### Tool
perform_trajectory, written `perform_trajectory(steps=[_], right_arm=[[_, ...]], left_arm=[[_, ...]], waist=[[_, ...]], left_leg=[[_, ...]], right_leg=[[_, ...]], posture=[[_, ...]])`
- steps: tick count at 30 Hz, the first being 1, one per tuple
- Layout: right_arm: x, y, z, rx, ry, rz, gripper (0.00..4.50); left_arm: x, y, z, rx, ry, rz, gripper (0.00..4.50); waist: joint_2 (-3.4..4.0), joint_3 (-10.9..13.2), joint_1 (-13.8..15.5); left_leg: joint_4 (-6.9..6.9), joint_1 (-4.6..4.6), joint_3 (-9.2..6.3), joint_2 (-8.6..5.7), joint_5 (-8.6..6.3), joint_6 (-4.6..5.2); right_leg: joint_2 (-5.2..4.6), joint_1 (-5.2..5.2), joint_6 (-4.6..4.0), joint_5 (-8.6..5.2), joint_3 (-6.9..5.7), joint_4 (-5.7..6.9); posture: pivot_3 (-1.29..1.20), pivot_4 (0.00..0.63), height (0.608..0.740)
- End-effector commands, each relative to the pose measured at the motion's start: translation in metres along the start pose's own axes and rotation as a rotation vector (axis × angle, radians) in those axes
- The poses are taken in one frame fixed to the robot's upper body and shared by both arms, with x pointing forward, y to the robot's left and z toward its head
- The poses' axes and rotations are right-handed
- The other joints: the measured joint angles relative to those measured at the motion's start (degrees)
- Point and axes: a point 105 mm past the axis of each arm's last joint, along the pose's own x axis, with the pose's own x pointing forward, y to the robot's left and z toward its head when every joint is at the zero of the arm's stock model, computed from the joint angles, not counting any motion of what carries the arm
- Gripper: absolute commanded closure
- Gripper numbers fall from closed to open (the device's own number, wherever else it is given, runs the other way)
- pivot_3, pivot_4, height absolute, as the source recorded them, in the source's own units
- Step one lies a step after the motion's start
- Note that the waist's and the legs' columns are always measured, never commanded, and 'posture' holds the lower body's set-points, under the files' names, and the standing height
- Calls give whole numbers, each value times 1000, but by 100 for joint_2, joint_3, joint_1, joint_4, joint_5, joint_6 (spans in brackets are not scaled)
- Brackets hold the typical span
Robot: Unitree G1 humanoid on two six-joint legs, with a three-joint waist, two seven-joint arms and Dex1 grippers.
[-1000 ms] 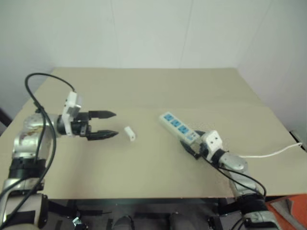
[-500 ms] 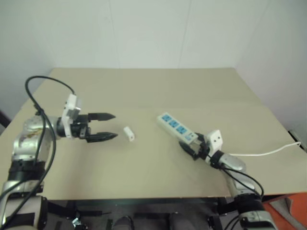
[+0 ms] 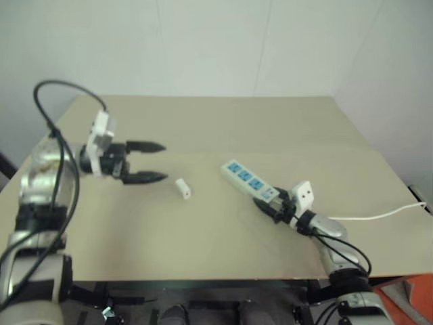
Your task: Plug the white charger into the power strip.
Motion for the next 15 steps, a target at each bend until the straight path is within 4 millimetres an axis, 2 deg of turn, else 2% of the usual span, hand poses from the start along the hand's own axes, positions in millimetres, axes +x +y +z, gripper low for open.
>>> perform_trajectory(steps=[1, 4, 8, 15], right_arm=[[-27, -15, 6, -60, 11, 74, 1070], [-45, -14, 10, -76, 39, 217, 1070], [-57, -7, 15, -98, 92, 379, 1070], [-59, 16, 26, -95, 90, 574, 1070]], left_arm=[[21, 15, 12, 173, 206, -111, 0], [44, 24, 19, 319, 382, -224, 0], [66, 23, 16, 466, 563, -383, 0], [89, 21, 1, 705, 862, -635, 0]], waist=[[0, 1, 44], [1, 2, 94], [-3, 6, 42], [-5, 24, -42]], left_leg=[[2, -7, -2, -1, 0, 0], [6, -24, -1, -4, 0, 0], [2, -32, 7, -4, -3, 2], [17, -66, 3, -5, -2, 3]], right_leg=[[0, -1, 2, 0, -1, -4], [-2, -1, 21, 11, 0, -35], [-5, -2, 23, 11, 9, -49], [-3, -34, 25, 12, 11, -39]], posture=[[0, 150, 740], [0, 150, 740], [0, 150, 740], [0, 150, 740]])
